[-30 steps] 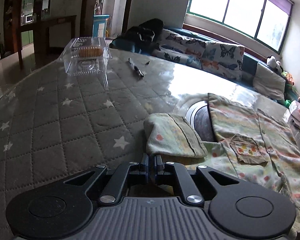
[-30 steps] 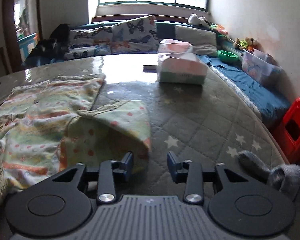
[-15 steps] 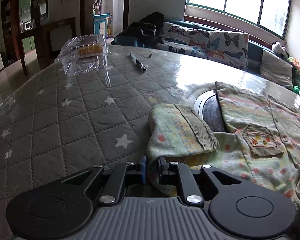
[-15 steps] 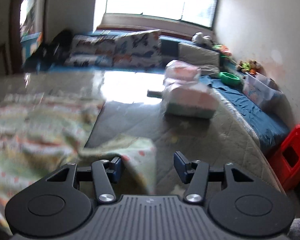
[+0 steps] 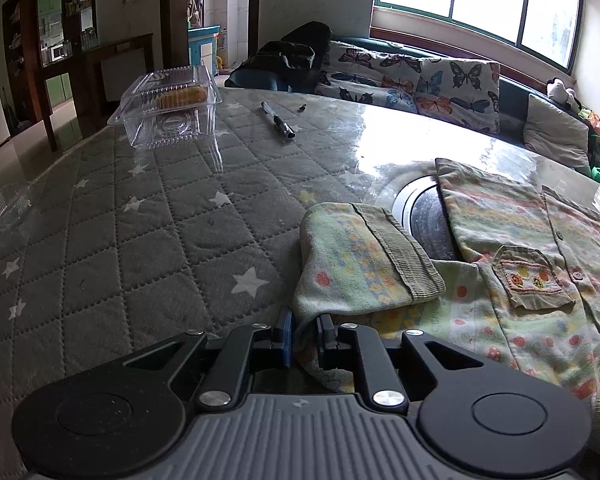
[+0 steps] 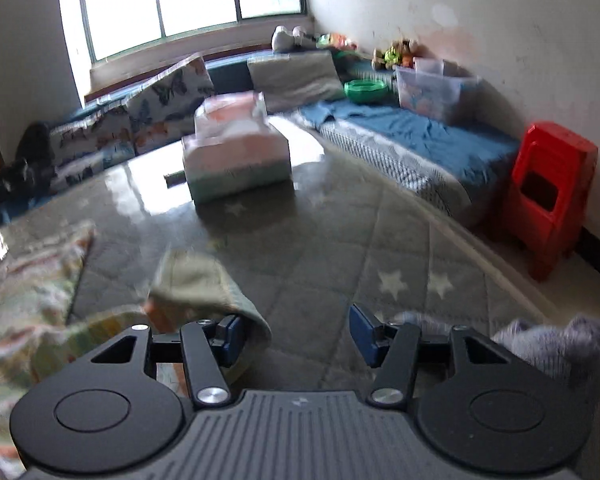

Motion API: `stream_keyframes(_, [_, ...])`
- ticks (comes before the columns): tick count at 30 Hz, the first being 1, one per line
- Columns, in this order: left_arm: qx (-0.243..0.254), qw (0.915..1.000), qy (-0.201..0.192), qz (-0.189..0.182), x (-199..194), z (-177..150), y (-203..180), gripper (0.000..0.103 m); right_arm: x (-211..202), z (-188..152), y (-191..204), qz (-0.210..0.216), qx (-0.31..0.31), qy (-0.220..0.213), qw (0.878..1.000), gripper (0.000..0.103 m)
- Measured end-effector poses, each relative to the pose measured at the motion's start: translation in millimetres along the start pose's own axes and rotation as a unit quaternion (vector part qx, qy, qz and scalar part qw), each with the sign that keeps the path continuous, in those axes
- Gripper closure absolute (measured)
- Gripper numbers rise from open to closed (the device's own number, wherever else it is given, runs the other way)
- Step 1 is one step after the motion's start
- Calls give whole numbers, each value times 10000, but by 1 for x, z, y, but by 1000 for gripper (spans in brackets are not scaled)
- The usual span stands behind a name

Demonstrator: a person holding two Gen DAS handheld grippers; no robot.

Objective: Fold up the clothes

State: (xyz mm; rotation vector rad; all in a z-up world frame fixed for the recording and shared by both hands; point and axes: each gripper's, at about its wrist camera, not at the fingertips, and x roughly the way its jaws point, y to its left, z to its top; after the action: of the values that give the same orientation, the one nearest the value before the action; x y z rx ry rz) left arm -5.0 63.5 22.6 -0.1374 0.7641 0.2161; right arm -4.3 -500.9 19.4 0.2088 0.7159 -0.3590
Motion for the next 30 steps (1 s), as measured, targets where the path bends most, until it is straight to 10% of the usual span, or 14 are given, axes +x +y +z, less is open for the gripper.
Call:
stream_keyframes(17, [34, 10000, 12, 36, 0, 0, -3, 79, 6, 15, 1, -215, -42, -233, 9995, 44])
stream_keyframes(22, [123, 9999, 10, 105, 0, 0, -7, 52, 1, 13, 9, -73, -208, -245, 9995, 43])
stream_keyframes(30, [370, 9989, -67, 278, -2, -2, -10, 37, 6, 2, 36, 257, -586, -22, 9979, 43])
